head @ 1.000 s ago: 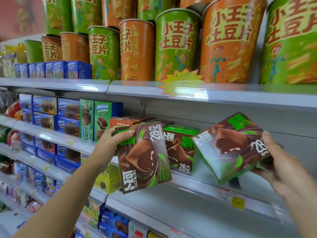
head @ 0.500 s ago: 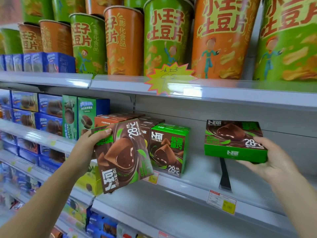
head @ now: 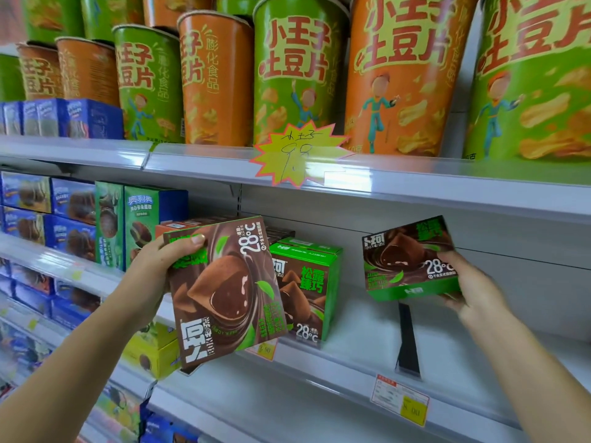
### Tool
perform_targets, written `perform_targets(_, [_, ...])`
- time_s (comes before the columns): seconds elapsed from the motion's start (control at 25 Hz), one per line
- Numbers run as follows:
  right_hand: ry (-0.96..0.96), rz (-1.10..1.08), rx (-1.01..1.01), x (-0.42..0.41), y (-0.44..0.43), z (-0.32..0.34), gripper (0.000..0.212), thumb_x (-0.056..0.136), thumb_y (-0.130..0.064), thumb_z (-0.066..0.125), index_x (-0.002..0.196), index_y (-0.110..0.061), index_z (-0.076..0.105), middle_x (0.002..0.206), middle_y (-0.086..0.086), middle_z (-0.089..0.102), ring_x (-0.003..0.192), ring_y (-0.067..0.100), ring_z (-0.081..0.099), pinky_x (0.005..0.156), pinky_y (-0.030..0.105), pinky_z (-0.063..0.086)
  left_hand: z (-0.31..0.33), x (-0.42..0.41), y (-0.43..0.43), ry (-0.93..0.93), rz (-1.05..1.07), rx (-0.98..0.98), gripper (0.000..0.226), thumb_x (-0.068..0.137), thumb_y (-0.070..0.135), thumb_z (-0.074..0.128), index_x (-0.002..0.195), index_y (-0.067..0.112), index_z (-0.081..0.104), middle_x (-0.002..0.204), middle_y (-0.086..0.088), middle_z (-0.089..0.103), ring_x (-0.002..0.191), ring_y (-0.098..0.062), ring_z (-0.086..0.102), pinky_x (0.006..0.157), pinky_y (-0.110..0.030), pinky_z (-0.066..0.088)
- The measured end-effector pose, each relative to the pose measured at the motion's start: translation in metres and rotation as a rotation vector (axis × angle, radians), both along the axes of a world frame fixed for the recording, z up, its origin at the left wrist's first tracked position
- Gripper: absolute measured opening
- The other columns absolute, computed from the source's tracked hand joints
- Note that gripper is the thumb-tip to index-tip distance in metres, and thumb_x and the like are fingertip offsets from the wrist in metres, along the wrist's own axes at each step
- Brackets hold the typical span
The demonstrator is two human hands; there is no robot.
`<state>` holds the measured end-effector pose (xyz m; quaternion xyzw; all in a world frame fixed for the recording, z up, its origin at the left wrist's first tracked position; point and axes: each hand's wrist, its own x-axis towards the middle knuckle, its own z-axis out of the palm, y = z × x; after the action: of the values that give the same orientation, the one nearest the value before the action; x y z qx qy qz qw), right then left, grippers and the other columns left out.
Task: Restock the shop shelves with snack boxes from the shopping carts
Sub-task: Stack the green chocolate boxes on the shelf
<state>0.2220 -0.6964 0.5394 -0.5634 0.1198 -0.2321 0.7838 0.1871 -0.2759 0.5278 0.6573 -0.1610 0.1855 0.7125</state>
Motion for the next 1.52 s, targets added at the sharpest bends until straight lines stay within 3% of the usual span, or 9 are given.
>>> perform_targets(0.24, [0.074, -0.01, -0.21, 0.034, 0.003, 0.006, 0.017, 0.08, -0.025, 0.074, 0.079, -0.014, 0.062, 0.078, 0.006, 0.065, 0.065, 0.017, 0.059, 0.059, 0.03, 0.046, -0.003, 0.002, -0.003, 0.002, 0.032, 0.027, 0.055, 0.057, 0.049, 0.072, 0.098, 0.013, 0.067, 0.086, -0.013, 0.074, 0.072, -0.034, 0.071, 0.069, -0.039, 0.056])
perform_targets(0.36, [0.05, 0.102, -0.363, 0.046, 0.009, 0.011, 0.011, 0.082, -0.021, 0.072, 0.089, -0.015, 0.066, 0.085, 0.007, 0.069, 0.071, 0.017, 0.063, 0.064, 0.03, 0.053, -0.003, 0.001, -0.006, 0.001, 0.042, 0.042, 0.052, 0.059, 0.049, 0.071, 0.098, 0.015, 0.07, 0.09, -0.015, 0.074, 0.075, -0.035, 0.072, 0.071, -0.04, 0.057])
perform_targets(0.64, [0.068, 0.408, -0.83, 0.089, 0.044, 0.017, 0.038, 0.085, -0.032, 0.072, 0.121, -0.021, 0.063, 0.108, 0.003, 0.068, 0.094, 0.016, 0.063, 0.072, 0.036, 0.056, -0.007, 0.0, -0.005, 0.025, 0.103, 0.013, 0.055, 0.06, 0.047, 0.072, 0.105, 0.016, 0.07, 0.097, -0.018, 0.074, 0.081, -0.038, 0.071, 0.079, -0.049, 0.054])
perform_targets(0.76, [0.075, 0.496, -0.896, 0.105, 0.071, 0.016, 0.035, 0.091, -0.046, 0.059, 0.121, -0.029, 0.06, 0.122, -0.001, 0.061, 0.109, 0.017, 0.057, 0.077, 0.036, 0.055, -0.008, -0.005, -0.003, 0.029, 0.112, -0.007, 0.056, 0.061, 0.045, 0.073, 0.107, 0.013, 0.071, 0.1, -0.021, 0.073, 0.083, -0.039, 0.071, 0.081, -0.049, 0.054])
perform_targets(1.0, [0.148, 0.554, -0.854, 0.113, 0.105, 0.018, 0.053, 0.1, -0.058, 0.027, 0.134, -0.026, 0.052, 0.121, 0.006, 0.06, 0.088, 0.019, 0.06, 0.062, 0.027, 0.049, -0.006, -0.009, -0.006, 0.024, 0.143, 0.073, 0.065, 0.056, 0.051, 0.079, 0.108, 0.014, 0.069, 0.099, -0.018, 0.074, 0.085, -0.04, 0.072, 0.075, -0.043, 0.058])
perform_targets(1.12, [0.091, 0.341, -0.962, 0.11, 0.093, 0.022, 0.059, 0.099, -0.06, 0.025, 0.128, -0.018, 0.055, 0.117, 0.012, 0.058, 0.103, 0.032, 0.06, 0.075, 0.031, 0.043, 0.0, -0.011, -0.016, 0.017, 0.123, 0.086, 0.056, 0.062, 0.048, 0.073, 0.107, 0.015, 0.069, 0.1, -0.017, 0.074, 0.086, -0.039, 0.072, 0.077, -0.044, 0.057])
perform_targets(1.24, [-0.265, -0.013, -0.999, 0.073, 0.083, 0.028, 0.031, 0.099, -0.04, 0.044, 0.102, -0.016, 0.064, 0.097, 0.006, 0.063, 0.093, 0.022, 0.057, 0.074, 0.027, 0.033, 0.006, -0.011, -0.034, 0.009, 0.087, 0.111, 0.054, 0.063, 0.048, 0.073, 0.104, 0.014, 0.07, 0.099, -0.016, 0.074, 0.086, -0.036, 0.072, 0.077, -0.044, 0.058])
perform_targets(1.36, [-0.446, 0.399, -0.818, 0.011, 0.086, 0.03, 0.016, 0.097, -0.034, 0.054, 0.099, -0.024, 0.066, 0.084, 0.0, 0.067, 0.073, 0.014, 0.06, 0.063, 0.028, 0.045, 0.012, -0.007, -0.059, 0.024, 0.02, 0.165, 0.062, 0.067, 0.048, 0.073, 0.113, 0.008, 0.065, 0.103, -0.019, 0.073, 0.091, -0.039, 0.072, 0.077, -0.044, 0.058])
perform_targets(1.52, [-0.326, 0.747, -0.779, -0.034, 0.078, 0.031, 0.045, 0.084, -0.056, 0.058, 0.124, -0.035, 0.055, 0.099, -0.01, 0.069, 0.078, 0.0, 0.066, 0.056, 0.022, 0.051, 0.019, -0.001, -0.096, 0.051, -0.093, 0.227, 0.059, 0.071, 0.048, 0.074, 0.116, 0.011, 0.064, 0.107, -0.017, 0.072, 0.094, -0.038, 0.071, 0.086, -0.05, 0.056])
